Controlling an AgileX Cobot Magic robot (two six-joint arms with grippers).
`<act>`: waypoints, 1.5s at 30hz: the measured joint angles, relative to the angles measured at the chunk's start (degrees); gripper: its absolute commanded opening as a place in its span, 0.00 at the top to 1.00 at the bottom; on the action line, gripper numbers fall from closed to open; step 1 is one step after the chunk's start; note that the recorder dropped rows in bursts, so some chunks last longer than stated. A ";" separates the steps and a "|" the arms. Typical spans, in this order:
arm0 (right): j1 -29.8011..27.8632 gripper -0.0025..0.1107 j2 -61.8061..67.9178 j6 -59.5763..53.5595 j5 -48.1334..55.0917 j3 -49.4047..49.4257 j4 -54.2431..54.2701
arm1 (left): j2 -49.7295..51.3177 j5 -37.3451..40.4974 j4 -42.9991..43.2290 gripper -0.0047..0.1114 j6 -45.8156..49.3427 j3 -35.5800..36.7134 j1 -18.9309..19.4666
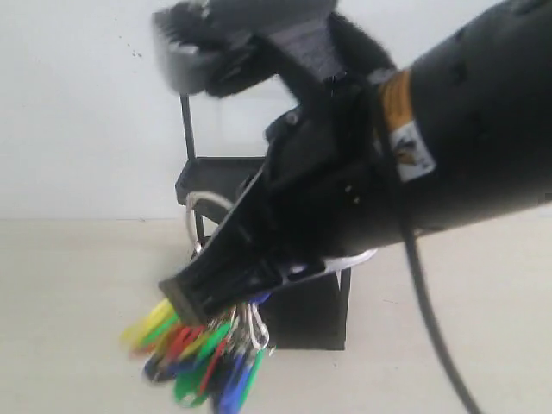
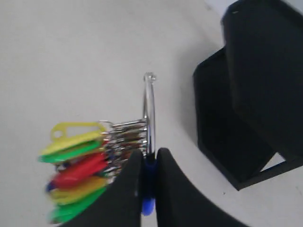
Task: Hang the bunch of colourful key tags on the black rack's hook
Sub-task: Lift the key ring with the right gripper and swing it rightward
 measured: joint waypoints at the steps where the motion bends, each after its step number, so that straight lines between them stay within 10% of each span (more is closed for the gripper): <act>1: 0.50 0.98 -0.78 -1.18 0.12 0.00 -0.27 | 0.00 0.00 0.00 0.92 0.00 0.00 0.00; 45: 5.14 0.98 -22.53 2.57 20.39 0.00 -13.58 | 0.00 0.00 0.00 0.92 0.00 0.00 0.00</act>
